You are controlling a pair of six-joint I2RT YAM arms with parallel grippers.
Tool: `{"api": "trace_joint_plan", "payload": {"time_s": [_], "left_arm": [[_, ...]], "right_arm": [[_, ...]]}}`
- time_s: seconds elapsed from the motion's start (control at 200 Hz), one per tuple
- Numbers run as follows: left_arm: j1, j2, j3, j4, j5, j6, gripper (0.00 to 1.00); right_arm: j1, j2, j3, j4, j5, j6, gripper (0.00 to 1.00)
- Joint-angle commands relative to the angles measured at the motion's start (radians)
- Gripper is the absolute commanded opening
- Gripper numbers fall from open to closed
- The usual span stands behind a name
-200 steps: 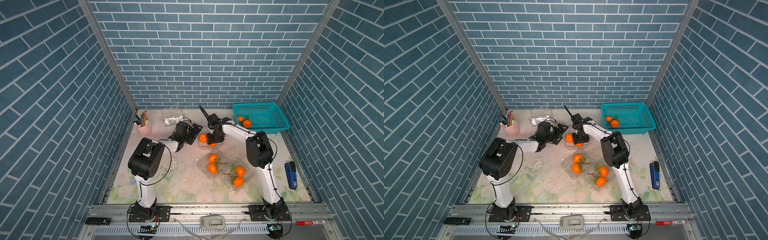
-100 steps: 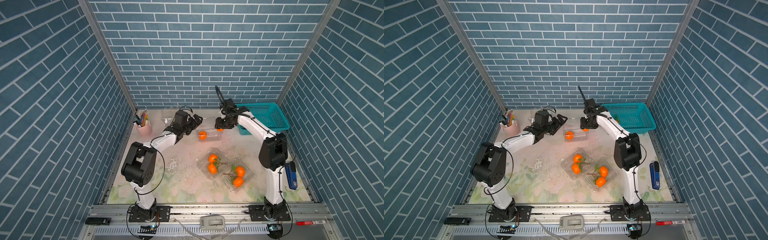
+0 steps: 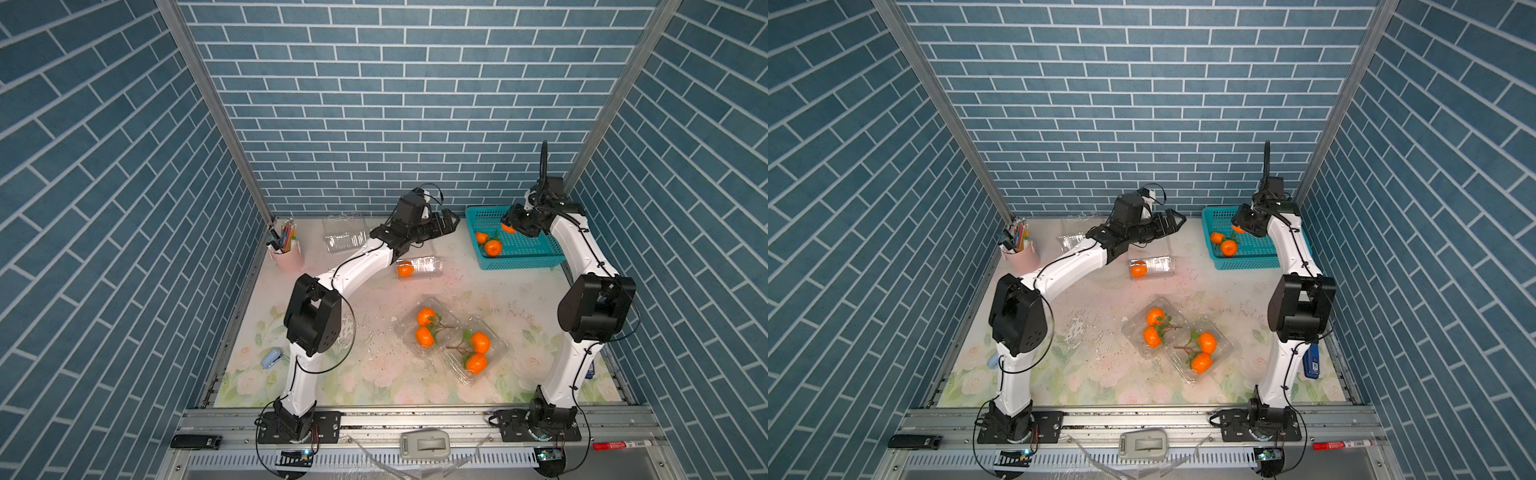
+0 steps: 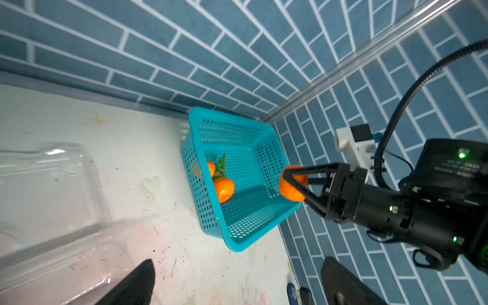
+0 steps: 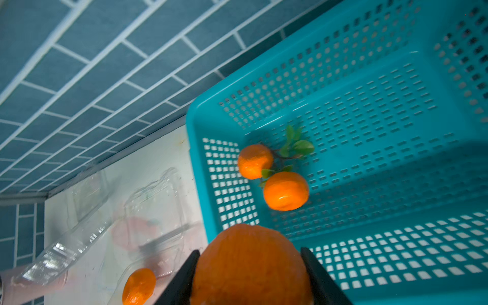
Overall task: Take oranges out of containers
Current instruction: Place the orange in the basket.
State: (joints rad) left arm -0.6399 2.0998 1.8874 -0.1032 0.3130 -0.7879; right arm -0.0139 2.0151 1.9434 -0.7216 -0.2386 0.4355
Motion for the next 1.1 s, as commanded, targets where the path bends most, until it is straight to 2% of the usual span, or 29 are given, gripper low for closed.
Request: {"api": "trace_joint_plan", "payload": {"time_s": [0.0, 0.22, 0.39, 0.56, 0.725, 0.83, 0.96, 1.095], "left_arm": [[-0.029, 0.067, 0.062, -0.069, 0.033, 0.017, 0.99], [-0.059, 0.16, 0.144, -0.084, 0.063, 0.009, 0.99], [-0.061, 0.17, 0.161, -0.096, 0.069, 0.021, 0.99], [-0.058, 0.148, 0.176, -0.137, 0.069, 0.062, 0.99], [-0.043, 0.084, 0.148, -0.162, 0.057, 0.098, 0.99], [-0.021, 0.017, 0.082, -0.151, 0.051, 0.107, 0.99], [0.028, -0.088, -0.057, -0.103, 0.044, 0.1, 0.99], [0.109, -0.191, -0.266, 0.024, 0.08, 0.016, 1.0]], "right_arm": [[-0.028, 0.072, -0.021, 0.012, 0.001, 0.029, 0.49], [-0.069, 0.227, 0.031, -0.002, 0.028, 0.011, 0.52], [-0.074, 0.31, 0.109, -0.061, 0.058, -0.021, 0.63], [-0.073, 0.286, 0.136, -0.076, 0.065, -0.034, 0.74], [-0.064, 0.217, 0.163, -0.091, 0.046, -0.038, 0.8], [-0.024, 0.13, 0.14, -0.064, 0.016, -0.052, 0.85], [0.082, 0.038, 0.099, -0.029, 0.008, -0.088, 0.85], [0.204, -0.013, 0.044, 0.018, -0.03, -0.088, 0.85]]}}
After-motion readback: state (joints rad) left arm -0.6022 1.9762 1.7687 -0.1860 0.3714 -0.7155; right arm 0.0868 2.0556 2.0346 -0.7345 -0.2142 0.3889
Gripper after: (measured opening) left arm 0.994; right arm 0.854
